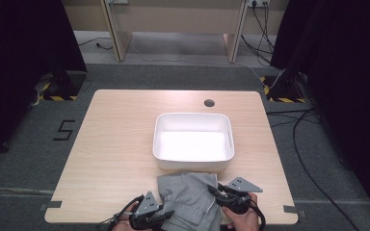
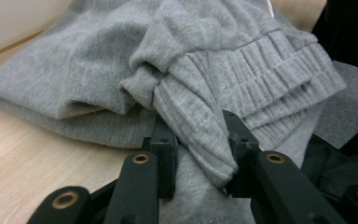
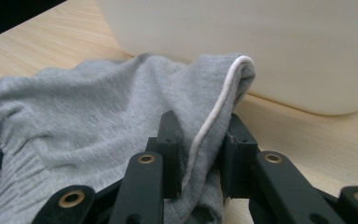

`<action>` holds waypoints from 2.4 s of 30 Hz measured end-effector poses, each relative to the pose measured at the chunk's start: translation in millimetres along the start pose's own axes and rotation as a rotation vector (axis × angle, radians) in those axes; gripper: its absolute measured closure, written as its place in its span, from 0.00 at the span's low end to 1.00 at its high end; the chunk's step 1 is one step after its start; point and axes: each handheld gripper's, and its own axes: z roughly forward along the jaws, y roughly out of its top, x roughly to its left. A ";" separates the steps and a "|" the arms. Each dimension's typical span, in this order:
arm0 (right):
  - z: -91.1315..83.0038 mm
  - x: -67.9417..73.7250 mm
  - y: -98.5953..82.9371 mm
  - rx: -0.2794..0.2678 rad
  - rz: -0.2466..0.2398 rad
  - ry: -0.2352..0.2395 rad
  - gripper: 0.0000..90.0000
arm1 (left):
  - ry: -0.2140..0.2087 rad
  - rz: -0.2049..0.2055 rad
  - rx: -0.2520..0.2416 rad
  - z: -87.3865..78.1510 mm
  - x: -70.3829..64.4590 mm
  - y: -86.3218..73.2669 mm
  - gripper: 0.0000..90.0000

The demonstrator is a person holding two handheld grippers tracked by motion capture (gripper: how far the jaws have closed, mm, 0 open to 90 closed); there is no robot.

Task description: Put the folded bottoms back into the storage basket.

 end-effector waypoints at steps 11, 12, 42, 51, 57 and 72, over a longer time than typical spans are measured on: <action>-17.8 11.3 4.0 -0.048 -0.036 -0.017 0.84 | -0.028 0.041 -0.012 -6.6 -10.1 6.0 0.78; -19.7 13.0 4.9 -0.050 -0.037 -0.018 0.84 | -0.037 0.035 -0.016 -7.5 -10.8 7.0 0.78; -71.8 37.8 43.2 -0.209 -0.137 0.026 0.86 | -0.088 0.130 -0.124 -59.6 -38.6 48.4 0.79; -79.1 40.9 64.9 -0.239 -0.169 0.029 0.87 | -0.090 0.150 -0.148 -71.8 -33.5 69.7 0.79; -84.2 39.3 87.0 -0.254 -0.190 0.039 0.87 | -0.102 0.166 -0.163 -81.8 -28.3 90.7 0.79; -82.9 14.5 142.9 -0.266 -0.207 0.026 0.87 | -0.058 0.181 -0.181 -80.2 -1.0 141.0 0.79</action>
